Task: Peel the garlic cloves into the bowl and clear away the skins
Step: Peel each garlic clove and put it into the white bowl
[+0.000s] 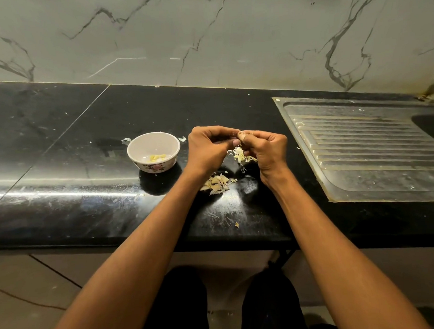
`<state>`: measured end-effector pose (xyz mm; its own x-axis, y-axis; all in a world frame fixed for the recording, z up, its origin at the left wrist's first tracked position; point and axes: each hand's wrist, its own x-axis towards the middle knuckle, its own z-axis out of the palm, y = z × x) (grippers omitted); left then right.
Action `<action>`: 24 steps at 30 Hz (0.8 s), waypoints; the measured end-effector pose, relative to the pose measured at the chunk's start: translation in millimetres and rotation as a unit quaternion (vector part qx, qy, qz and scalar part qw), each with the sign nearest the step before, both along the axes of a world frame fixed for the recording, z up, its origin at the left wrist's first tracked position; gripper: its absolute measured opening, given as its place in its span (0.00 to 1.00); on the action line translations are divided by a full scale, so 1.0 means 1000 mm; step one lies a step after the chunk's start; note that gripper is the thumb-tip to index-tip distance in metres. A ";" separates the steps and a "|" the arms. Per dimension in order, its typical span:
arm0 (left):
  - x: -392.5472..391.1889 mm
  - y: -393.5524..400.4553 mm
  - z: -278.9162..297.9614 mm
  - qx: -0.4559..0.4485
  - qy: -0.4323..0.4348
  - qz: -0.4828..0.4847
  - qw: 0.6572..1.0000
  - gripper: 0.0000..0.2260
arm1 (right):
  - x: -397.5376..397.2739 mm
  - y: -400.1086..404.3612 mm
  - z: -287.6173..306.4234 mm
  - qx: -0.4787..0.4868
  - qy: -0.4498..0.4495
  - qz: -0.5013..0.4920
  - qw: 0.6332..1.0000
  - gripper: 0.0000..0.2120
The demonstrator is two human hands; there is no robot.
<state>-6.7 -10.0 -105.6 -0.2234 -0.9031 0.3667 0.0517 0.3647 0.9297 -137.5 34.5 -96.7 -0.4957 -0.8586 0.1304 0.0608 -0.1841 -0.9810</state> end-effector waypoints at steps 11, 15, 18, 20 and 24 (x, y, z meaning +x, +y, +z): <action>0.005 -0.004 0.002 0.030 -0.028 0.065 0.997 0.05 | -0.010 0.001 -0.003 0.026 0.221 -0.097 0.970 0.12; 0.006 -0.004 0.003 0.037 -0.040 0.067 0.996 0.04 | -0.012 0.003 -0.006 0.047 0.358 -0.117 0.925 0.06; 0.007 -0.004 0.003 0.039 -0.047 0.067 0.996 0.04 | -0.015 0.007 -0.005 0.062 0.392 -0.086 0.914 0.10; 0.008 -0.004 0.003 0.035 -0.049 0.065 0.996 0.05 | -0.014 0.009 -0.004 0.070 0.405 -0.074 0.909 0.14; 0.009 -0.004 0.003 0.029 -0.044 0.056 0.997 0.07 | -0.008 0.014 -0.009 0.071 0.445 -0.076 0.890 0.07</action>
